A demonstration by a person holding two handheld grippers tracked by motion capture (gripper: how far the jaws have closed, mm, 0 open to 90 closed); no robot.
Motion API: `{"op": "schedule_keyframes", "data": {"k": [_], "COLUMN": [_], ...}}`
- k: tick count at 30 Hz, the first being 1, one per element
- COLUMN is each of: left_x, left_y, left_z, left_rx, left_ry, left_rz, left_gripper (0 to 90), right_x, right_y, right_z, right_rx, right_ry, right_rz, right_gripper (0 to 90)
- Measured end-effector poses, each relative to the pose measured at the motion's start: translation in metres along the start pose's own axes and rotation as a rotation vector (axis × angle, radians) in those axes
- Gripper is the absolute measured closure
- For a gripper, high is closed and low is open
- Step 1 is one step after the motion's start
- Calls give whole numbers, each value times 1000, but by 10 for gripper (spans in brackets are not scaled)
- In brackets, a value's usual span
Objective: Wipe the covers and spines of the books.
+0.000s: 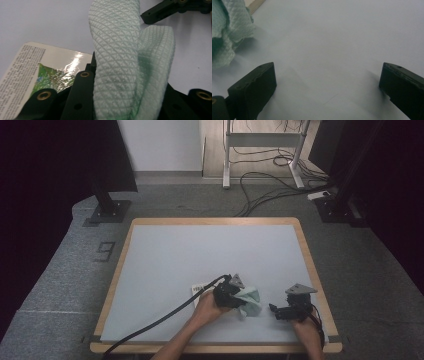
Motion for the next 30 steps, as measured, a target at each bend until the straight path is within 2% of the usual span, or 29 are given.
{"op": "schedule_keyframes", "data": {"k": [11, 19, 30], "left_x": [-5, -22, -54], "left_y": [6, 23, 51], "left_z": [-8, -7, -1], "left_rx": [22, 4, -32], "left_ry": [8, 13, -6], "left_rz": [8, 2, -13], "left_gripper": [720, 720, 719], "right_x": [0, 0, 0], "right_y": [0, 0, 0], "right_z": [0, 0, 0], "right_rx": [-2, -2, -2], "right_ry": [-1, -1, -1], "right_rz": [0, 0, 0], "right_gripper": [6, 7, 7]}}
Point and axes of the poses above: each handheld gripper's, and its own axes: x roughly forward along the jaws, y roughly out of its underside, z roughly to its left, the point moved 4 cm from there along x, roughly forward along the jaws, and after that the axes turned 4 degrees about -z, right-handed, at the moved point
